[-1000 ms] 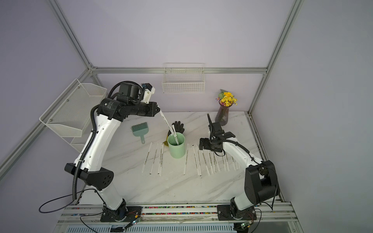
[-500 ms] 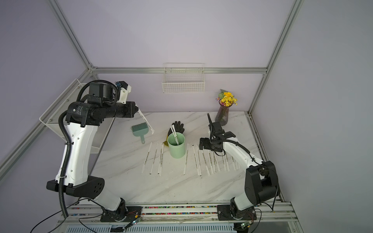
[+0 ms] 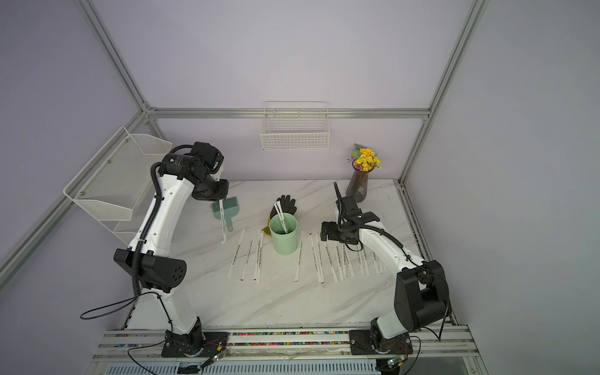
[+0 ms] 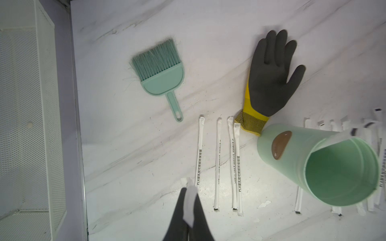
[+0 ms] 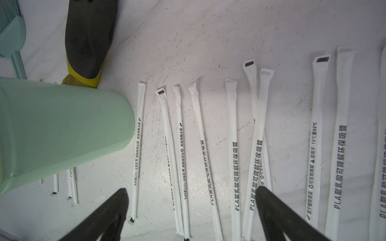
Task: Take the straws out of the storage container
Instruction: Place the straw at the center of the board.
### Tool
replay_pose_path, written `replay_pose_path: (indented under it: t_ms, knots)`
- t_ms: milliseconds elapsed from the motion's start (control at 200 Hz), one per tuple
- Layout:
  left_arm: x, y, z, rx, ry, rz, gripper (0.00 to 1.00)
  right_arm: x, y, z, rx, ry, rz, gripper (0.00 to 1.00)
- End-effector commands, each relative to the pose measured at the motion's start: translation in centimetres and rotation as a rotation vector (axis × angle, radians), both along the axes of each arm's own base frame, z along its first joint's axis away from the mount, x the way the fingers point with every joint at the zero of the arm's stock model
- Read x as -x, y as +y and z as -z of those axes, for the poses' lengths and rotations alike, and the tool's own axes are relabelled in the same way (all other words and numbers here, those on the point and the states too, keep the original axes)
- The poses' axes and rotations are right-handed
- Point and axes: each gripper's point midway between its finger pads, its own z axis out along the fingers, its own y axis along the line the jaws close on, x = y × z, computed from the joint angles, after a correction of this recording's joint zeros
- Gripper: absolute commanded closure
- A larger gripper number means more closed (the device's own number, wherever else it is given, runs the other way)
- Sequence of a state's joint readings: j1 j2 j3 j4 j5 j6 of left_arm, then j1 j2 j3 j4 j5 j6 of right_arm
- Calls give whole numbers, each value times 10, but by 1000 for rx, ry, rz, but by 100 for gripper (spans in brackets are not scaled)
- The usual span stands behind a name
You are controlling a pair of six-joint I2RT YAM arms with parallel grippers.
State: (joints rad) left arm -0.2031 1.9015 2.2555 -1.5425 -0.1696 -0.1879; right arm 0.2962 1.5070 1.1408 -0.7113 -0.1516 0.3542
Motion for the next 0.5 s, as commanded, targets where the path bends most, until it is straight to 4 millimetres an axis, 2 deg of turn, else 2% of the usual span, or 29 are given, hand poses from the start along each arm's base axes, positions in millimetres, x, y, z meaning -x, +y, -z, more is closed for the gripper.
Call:
replay_pose_path:
  t_ms: [0, 205, 495]
  knots:
    - [9, 27, 28, -154, 127, -46, 96, -2, -2, -7, 0, -24, -2, 3]
    - [5, 34, 79, -216, 284, -60, 96, -1, -2, -3, 4, -14, -2, 3]
    - [-5, 39, 124, -152, 398, -84, 96, 0, -3, -1, 10, -6, -2, 3]
